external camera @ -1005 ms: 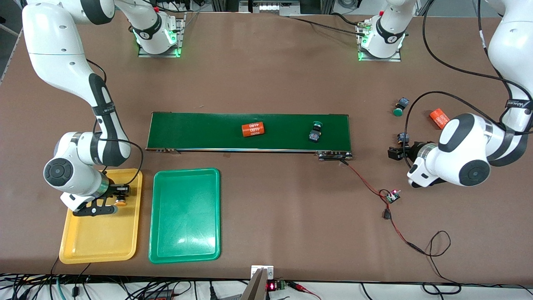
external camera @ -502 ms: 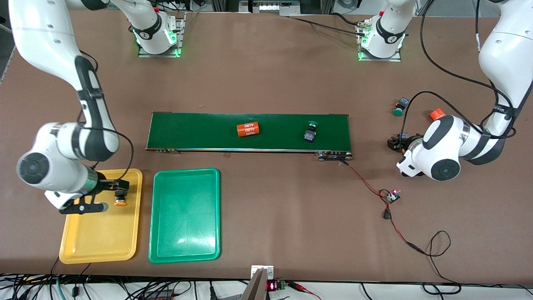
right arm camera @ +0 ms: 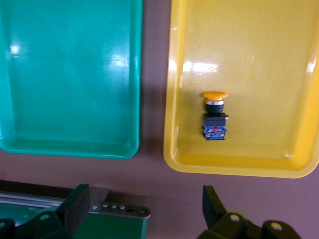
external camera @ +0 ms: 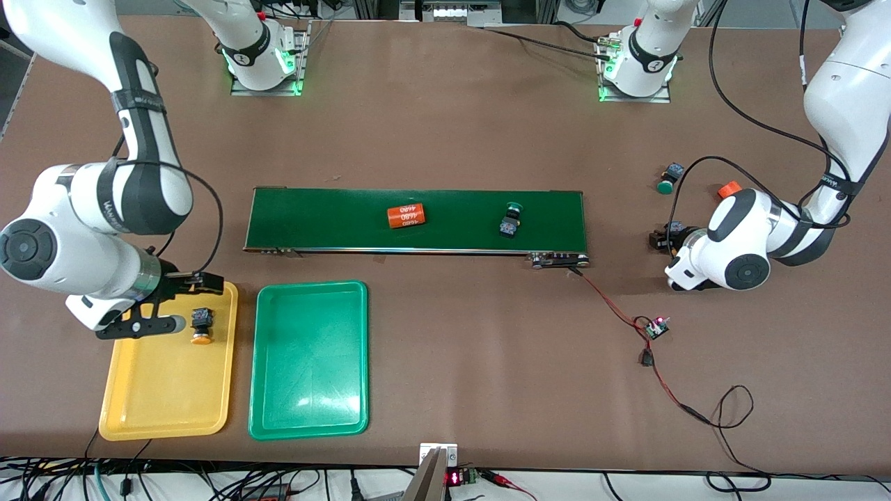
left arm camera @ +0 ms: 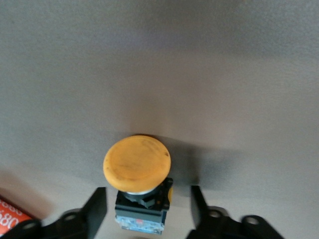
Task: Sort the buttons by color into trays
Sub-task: 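Move the right gripper back to the belt while the left gripper places the button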
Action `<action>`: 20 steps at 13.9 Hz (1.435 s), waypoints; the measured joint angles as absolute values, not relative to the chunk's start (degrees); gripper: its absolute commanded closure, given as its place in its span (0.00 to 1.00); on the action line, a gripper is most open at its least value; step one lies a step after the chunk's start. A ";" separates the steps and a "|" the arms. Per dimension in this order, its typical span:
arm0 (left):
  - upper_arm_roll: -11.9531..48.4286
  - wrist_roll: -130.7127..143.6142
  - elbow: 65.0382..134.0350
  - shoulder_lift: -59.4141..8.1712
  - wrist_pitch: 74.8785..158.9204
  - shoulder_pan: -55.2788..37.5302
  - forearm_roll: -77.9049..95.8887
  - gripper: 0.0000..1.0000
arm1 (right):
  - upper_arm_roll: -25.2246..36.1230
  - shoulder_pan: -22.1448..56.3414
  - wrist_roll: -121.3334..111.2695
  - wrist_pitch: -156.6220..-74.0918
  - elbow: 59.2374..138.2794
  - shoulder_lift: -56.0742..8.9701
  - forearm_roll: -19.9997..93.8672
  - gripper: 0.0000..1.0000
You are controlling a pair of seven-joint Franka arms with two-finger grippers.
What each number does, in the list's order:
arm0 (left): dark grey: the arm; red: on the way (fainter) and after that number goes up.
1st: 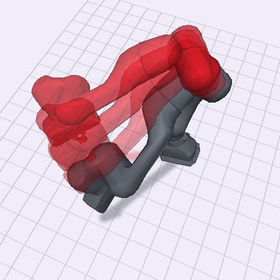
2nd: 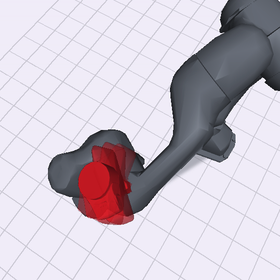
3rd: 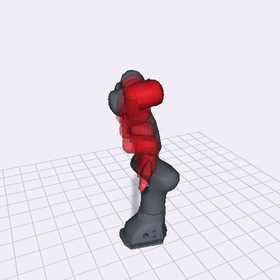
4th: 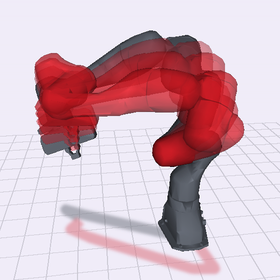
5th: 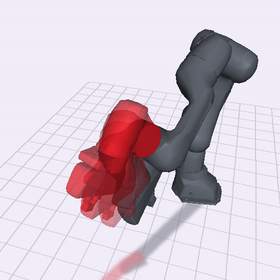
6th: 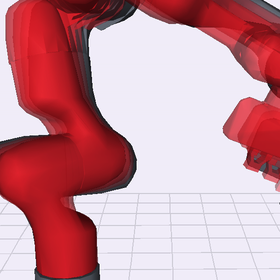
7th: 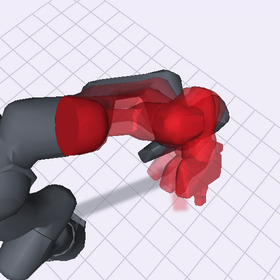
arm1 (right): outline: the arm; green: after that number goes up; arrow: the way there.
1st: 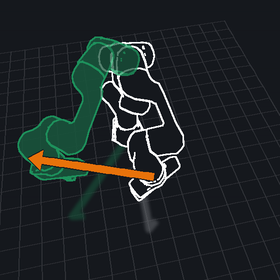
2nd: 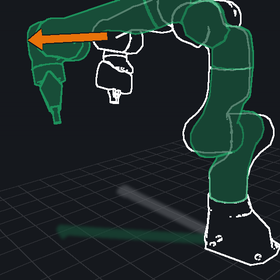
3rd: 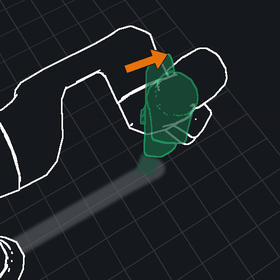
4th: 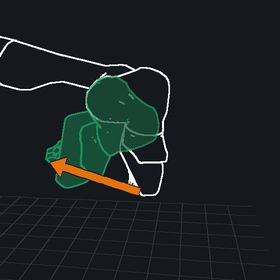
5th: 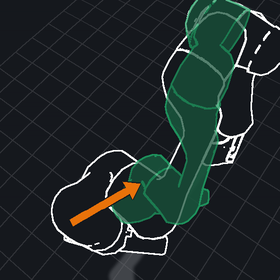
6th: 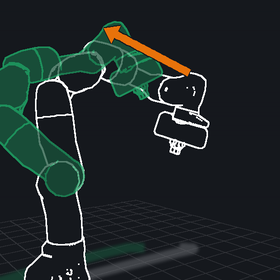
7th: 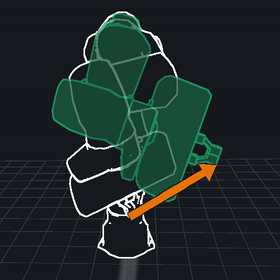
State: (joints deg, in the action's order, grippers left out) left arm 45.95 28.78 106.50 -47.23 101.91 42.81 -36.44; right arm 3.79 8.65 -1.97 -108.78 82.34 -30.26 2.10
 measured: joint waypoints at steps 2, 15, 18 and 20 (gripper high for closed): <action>46.09 27.32 106.50 -47.19 101.92 42.96 -36.52 0.79 | 3.77 10.31 0.47 -107.33 82.34 -28.71 2.24 0.00; 57.27 40.56 97.15 -46.03 95.41 30.06 -26.22 0.79 | 3.72 19.57 15.55 -102.42 82.44 -25.96 2.34 0.00; 56.85 43.18 96.09 -46.28 97.16 24.02 -24.38 0.79 | 3.70 21.17 18.04 -102.42 82.69 -25.97 2.34 0.00; 55.50 43.68 95.74 -46.41 98.21 20.10 -24.20 0.48 | 3.70 21.92 19.10 -102.40 82.93 -25.97 2.34 0.00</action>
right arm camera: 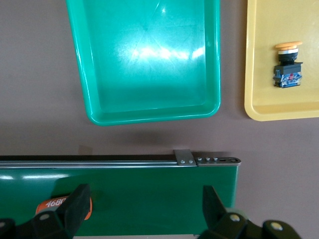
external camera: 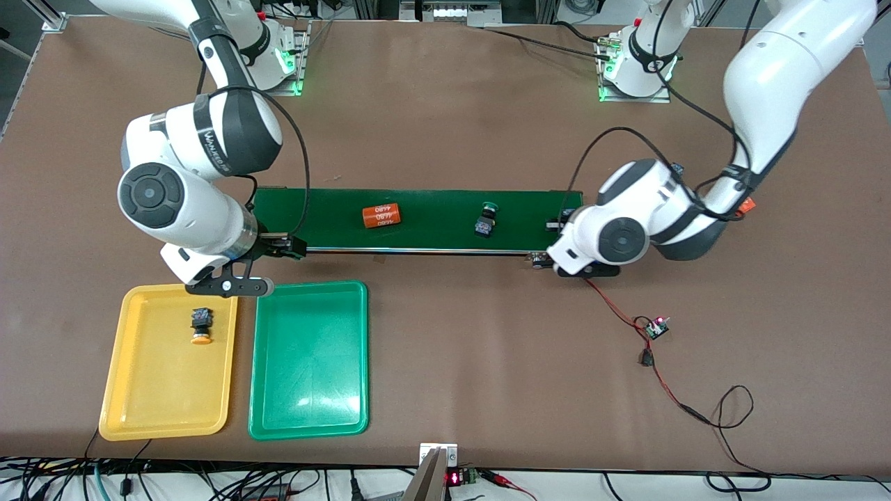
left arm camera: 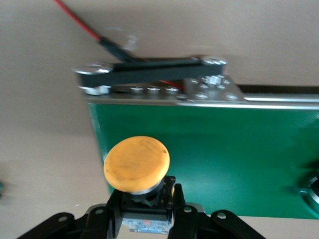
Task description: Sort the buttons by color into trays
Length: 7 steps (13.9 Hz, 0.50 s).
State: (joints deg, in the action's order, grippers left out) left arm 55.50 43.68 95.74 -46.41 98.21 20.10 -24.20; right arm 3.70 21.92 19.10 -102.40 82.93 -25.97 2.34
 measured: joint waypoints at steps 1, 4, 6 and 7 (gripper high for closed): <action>54.73 43.78 95.72 -46.55 98.50 18.64 -24.19 0.31 | 3.71 22.06 19.25 -102.38 83.16 -25.97 2.34 0.00; 53.62 43.84 95.64 -47.40 98.65 17.76 -24.19 0.00 | 3.70 22.98 19.26 -102.32 83.94 -25.98 2.35 0.00; 53.38 43.83 95.42 -47.74 98.64 18.03 -24.19 0.00 | 3.70 23.82 19.43 -102.30 84.24 -25.98 2.35 0.00; 53.34 43.83 95.28 -47.75 98.64 18.14 -24.19 0.00 | 3.70 24.17 19.63 -102.25 84.35 -25.98 2.35 0.00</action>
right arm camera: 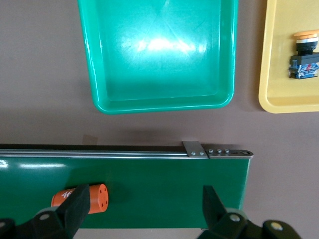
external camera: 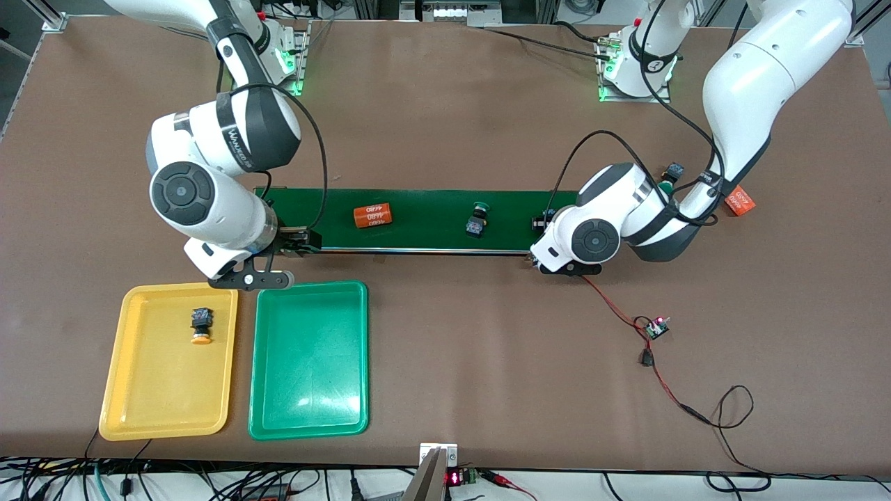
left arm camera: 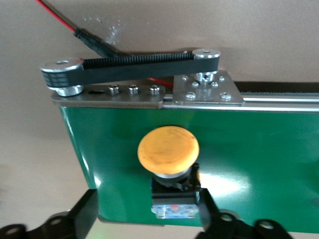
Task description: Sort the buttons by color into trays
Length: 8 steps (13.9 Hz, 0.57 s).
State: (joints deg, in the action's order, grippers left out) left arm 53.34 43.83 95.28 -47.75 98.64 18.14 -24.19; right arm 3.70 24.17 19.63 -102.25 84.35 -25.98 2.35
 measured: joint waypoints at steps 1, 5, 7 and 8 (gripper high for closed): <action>53.39 43.83 94.94 -47.74 98.63 18.18 -24.10 0.00 | 3.70 24.52 20.36 -102.11 84.43 -25.98 2.38 0.00; 55.21 43.81 88.36 -47.29 98.06 18.37 -17.45 0.00 | 3.64 28.11 27.50 -101.89 84.94 -26.14 2.45 0.00; 56.30 43.81 84.42 -46.34 94.76 18.50 -15.40 0.00 | 3.57 30.95 30.16 -101.90 85.06 -26.64 2.47 0.00; 56.35 43.81 82.48 -45.79 92.41 18.78 -15.36 0.00 | 3.53 32.56 31.48 -101.94 85.08 -27.01 2.47 0.00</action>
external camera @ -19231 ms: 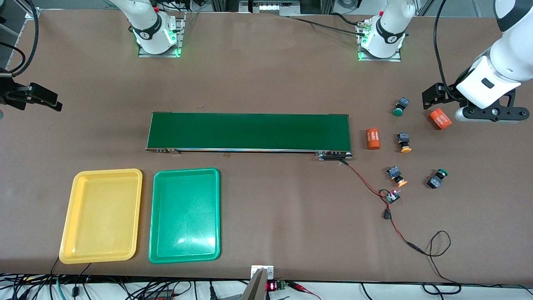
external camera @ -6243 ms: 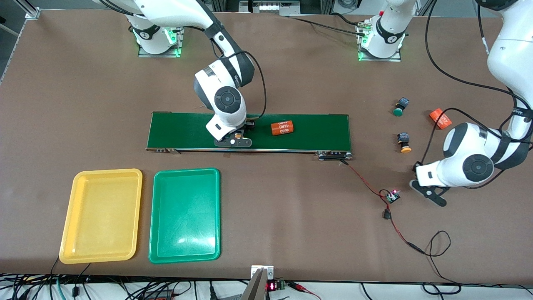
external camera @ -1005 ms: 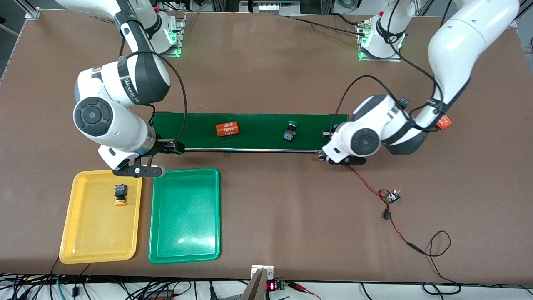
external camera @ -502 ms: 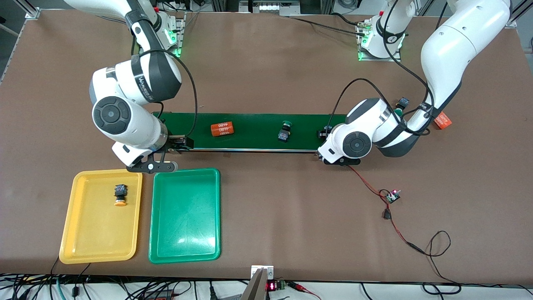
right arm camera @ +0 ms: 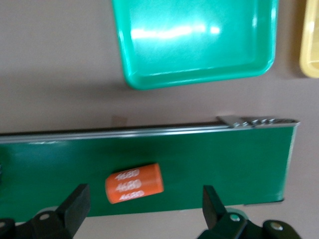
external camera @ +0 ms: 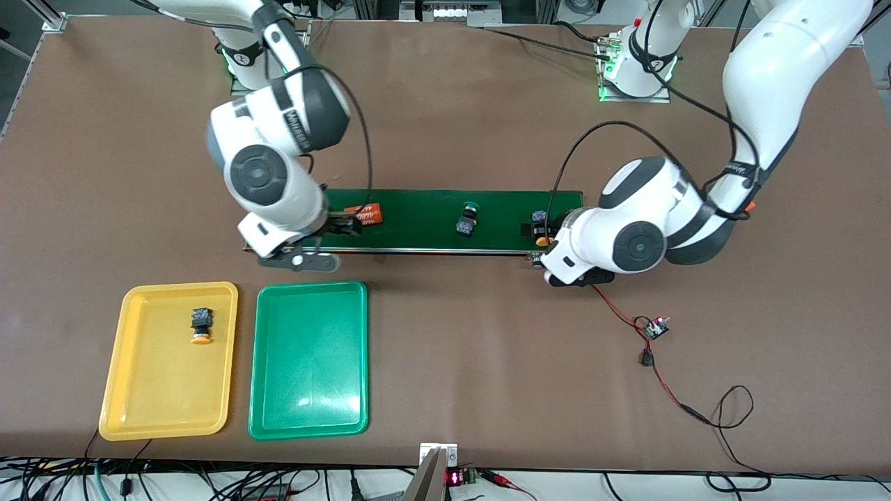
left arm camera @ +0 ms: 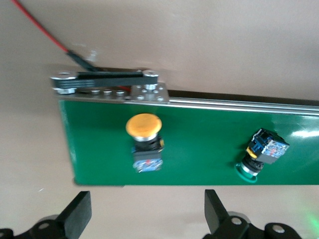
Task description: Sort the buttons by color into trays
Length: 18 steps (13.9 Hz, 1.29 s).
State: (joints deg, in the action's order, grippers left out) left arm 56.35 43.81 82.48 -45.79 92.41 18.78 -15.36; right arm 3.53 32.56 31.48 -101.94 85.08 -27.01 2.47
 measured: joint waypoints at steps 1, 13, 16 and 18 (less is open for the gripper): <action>56.26 43.81 80.51 -45.35 90.21 19.56 -15.39 0.00 | 3.50 34.18 32.64 -102.03 85.09 -27.44 2.51 0.00; 23.92 5.98 78.65 -32.11 85.55 15.65 -10.53 0.00 | 3.46 45.71 51.17 -116.41 85.20 -35.65 8.24 0.00; 15.27 -7.30 89.62 -28.30 93.78 14.22 -8.63 0.00 | 3.47 46.20 53.02 -119.29 85.22 -37.32 9.29 0.00; 12.59 -12.06 99.78 -25.34 100.17 12.58 -8.57 0.00 | 3.47 46.30 53.92 -121.10 85.22 -38.44 10.30 0.00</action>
State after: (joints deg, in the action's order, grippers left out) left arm 12.59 -12.06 99.78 -25.34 100.17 12.58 -8.57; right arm 3.47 46.30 53.92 -121.10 85.22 -38.44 10.30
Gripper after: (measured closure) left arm 0.000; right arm 0.000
